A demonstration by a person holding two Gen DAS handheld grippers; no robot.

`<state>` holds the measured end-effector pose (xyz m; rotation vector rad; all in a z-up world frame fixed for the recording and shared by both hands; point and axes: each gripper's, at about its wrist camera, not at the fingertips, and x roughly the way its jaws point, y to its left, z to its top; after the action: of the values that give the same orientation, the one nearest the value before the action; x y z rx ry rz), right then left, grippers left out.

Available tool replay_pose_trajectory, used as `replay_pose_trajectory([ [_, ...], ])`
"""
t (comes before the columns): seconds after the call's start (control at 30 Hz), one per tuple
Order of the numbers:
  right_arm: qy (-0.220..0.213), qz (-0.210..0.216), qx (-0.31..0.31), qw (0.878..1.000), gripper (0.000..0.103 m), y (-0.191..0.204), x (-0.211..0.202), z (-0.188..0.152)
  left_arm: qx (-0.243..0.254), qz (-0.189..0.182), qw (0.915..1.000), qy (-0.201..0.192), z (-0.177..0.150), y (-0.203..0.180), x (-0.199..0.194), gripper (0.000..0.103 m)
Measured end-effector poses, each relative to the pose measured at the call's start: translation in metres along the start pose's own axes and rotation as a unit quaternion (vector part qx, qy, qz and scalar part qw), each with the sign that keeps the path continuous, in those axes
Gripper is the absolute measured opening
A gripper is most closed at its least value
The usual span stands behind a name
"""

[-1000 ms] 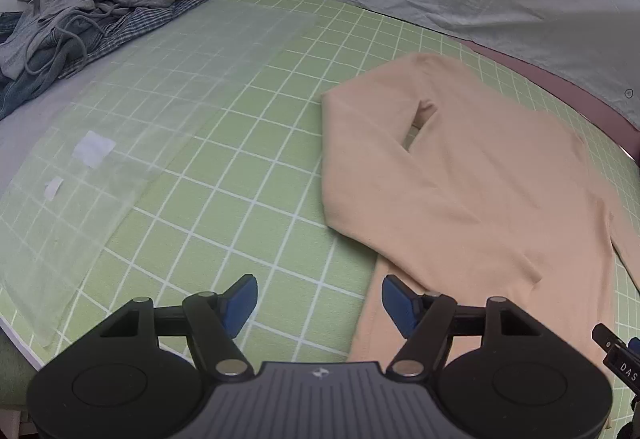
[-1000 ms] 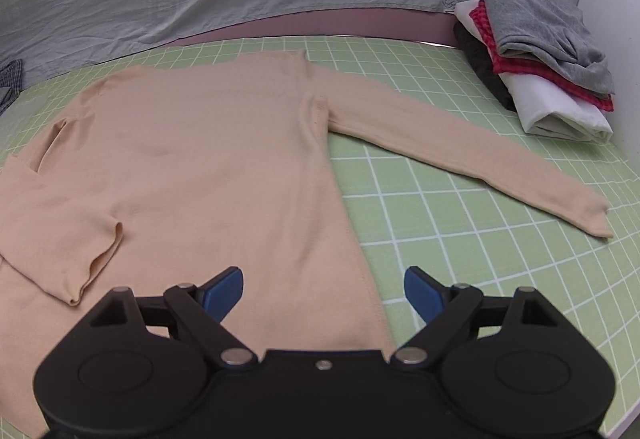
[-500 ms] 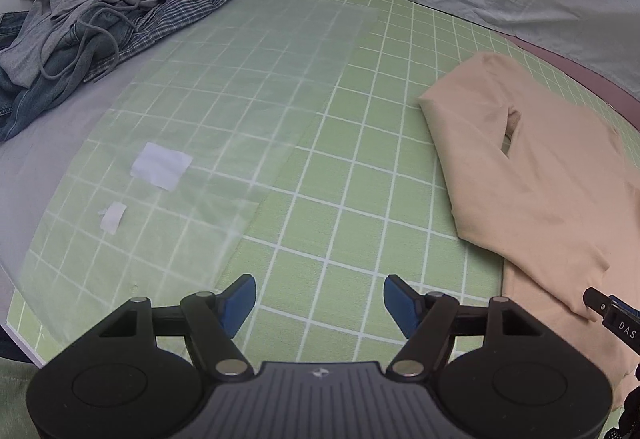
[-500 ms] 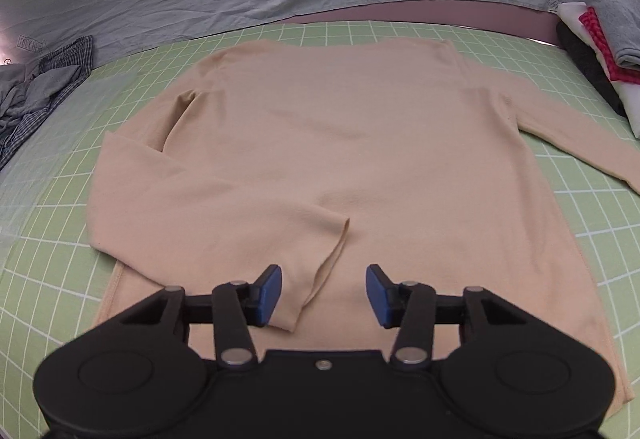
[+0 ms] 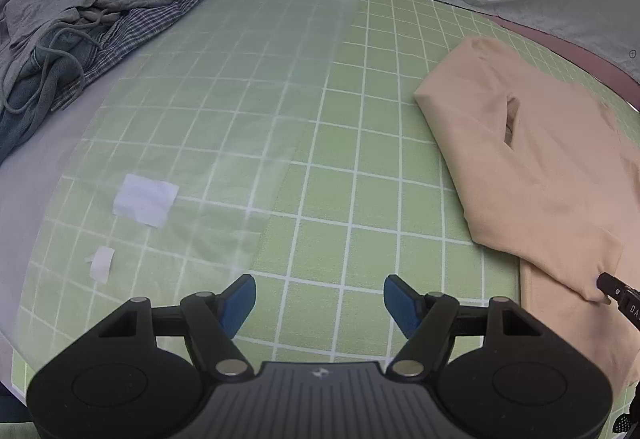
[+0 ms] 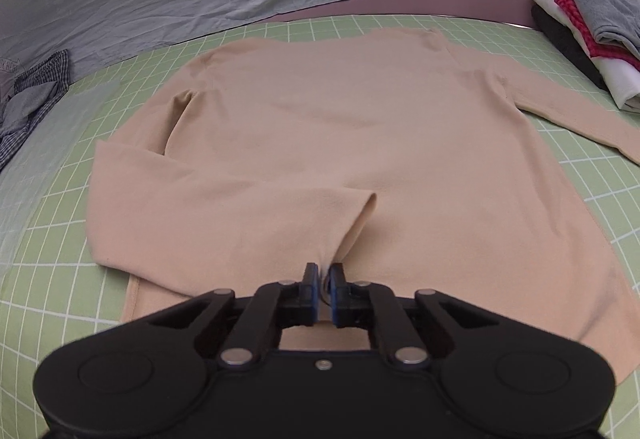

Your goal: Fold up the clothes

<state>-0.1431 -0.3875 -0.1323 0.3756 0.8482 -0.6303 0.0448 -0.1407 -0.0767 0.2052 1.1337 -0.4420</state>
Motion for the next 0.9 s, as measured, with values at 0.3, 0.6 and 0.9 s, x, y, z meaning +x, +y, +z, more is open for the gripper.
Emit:
replay_pose_trajectory([
  [0.3,-0.029,0.026,-0.037,0.999,0.002,-0.030,-0.021,0.023,-0.027,-0.001,0.9996,0.000,-0.007,-0.060,-0.002,0.072],
  [0.6,-0.072,0.030,-0.044,0.996,0.002,-0.124,-0.023,0.075,-0.067,0.014,0.9975,0.016,-0.024,-0.149,0.014,0.072],
  [0.9,-0.091,-0.049,0.008,0.995,0.002,-0.262,0.007,0.118,-0.068,0.036,0.9970,0.009,-0.028,-0.208,0.022,0.074],
])
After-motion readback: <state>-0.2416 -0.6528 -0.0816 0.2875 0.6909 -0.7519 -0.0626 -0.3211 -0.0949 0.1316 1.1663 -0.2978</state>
